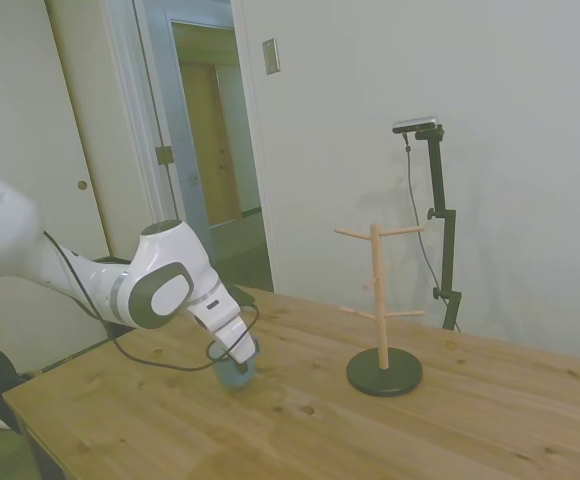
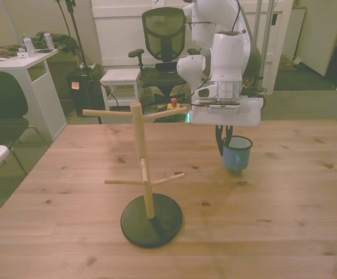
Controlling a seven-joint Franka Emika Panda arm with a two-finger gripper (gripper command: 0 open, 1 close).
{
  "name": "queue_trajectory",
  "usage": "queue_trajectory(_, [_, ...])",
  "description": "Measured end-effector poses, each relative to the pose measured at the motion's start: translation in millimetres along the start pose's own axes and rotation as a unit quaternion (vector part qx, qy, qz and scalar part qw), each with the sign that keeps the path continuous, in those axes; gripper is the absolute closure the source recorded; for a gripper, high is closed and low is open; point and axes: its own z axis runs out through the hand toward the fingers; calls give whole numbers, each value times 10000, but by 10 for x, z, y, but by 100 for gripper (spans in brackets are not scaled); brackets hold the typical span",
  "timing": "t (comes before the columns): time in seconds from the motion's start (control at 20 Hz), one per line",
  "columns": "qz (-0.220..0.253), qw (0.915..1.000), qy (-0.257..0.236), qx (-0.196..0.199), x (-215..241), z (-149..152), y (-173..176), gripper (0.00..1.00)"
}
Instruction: Unload the mug
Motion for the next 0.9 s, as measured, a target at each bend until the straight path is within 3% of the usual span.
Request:
queue_trajectory(0.65, [35,9997,-184,-140,71,169,20,100])
queue_trajectory(0.7, [39,9997,-188,-142,71,171,19,0])
queue_trajectory(0.9, [113,9995,-254,-173,78,171,20,0])
